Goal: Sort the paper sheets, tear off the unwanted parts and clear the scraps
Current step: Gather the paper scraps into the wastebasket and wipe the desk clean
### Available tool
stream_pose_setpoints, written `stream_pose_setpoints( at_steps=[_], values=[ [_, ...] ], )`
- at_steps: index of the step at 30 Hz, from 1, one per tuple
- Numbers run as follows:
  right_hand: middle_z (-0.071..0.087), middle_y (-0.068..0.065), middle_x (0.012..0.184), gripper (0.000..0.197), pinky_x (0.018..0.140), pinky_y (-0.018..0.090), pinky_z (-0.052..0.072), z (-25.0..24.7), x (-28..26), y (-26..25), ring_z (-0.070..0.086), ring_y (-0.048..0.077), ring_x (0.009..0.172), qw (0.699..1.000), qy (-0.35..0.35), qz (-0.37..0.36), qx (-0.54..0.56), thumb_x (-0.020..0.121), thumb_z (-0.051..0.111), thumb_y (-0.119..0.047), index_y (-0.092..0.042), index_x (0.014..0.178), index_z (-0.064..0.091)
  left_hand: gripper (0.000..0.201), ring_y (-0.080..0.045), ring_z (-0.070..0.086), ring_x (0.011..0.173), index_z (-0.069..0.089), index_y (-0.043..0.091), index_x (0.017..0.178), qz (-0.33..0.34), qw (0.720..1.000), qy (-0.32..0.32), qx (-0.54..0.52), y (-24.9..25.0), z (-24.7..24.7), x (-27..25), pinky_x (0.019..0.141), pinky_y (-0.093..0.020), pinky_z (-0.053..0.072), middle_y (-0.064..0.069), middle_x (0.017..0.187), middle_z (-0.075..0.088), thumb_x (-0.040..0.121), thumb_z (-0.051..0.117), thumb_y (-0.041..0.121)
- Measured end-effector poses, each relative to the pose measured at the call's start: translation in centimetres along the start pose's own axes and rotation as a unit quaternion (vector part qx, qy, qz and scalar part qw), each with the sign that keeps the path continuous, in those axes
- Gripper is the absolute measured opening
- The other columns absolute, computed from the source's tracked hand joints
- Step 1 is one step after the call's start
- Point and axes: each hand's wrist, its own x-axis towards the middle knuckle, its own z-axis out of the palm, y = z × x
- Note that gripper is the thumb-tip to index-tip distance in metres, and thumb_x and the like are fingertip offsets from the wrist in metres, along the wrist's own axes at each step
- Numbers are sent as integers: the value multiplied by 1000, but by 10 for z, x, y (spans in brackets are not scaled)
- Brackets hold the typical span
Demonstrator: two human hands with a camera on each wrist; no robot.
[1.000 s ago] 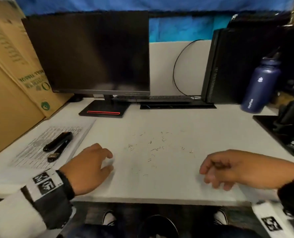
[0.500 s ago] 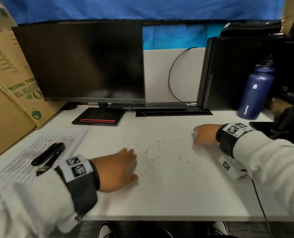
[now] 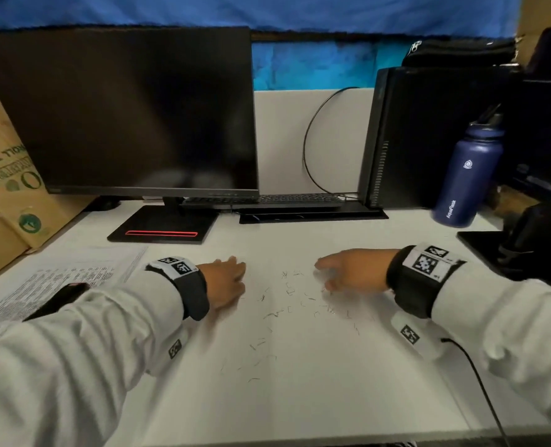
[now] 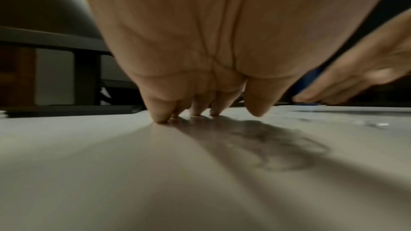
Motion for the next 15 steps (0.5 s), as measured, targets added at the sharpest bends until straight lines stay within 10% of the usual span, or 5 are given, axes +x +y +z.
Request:
stream_pose_setpoints(
  at_steps=[8,11,15],
  values=[
    [19,-8,165,73,119,33,18,8,28,-41,26,19,149,999,-32,-16,-15,99,48,-46,-32,159,8,50,-1,18,149,35,32,152,173,983,-39,-42,2,18,-44,122,-23,13,20,161,22,104,44,29],
    [-1,-16,165,70,122,35,6,20,23,-46,5,12,153,993,-81,-69,-48,101,44,-44,-33,159,8,36,3,40,138,62,32,134,165,979,-23,-120,-21,13,-54,120,-19,24,21,149,46,101,51,21],
    [9,-24,163,60,124,35,3,33,2,-29,10,5,152,989,-100,-110,-21,101,47,-40,-37,156,23,41,-12,46,137,57,22,139,61,991,76,-87,-47,5,-46,118,-24,28,6,148,51,102,43,12]
  ],
)
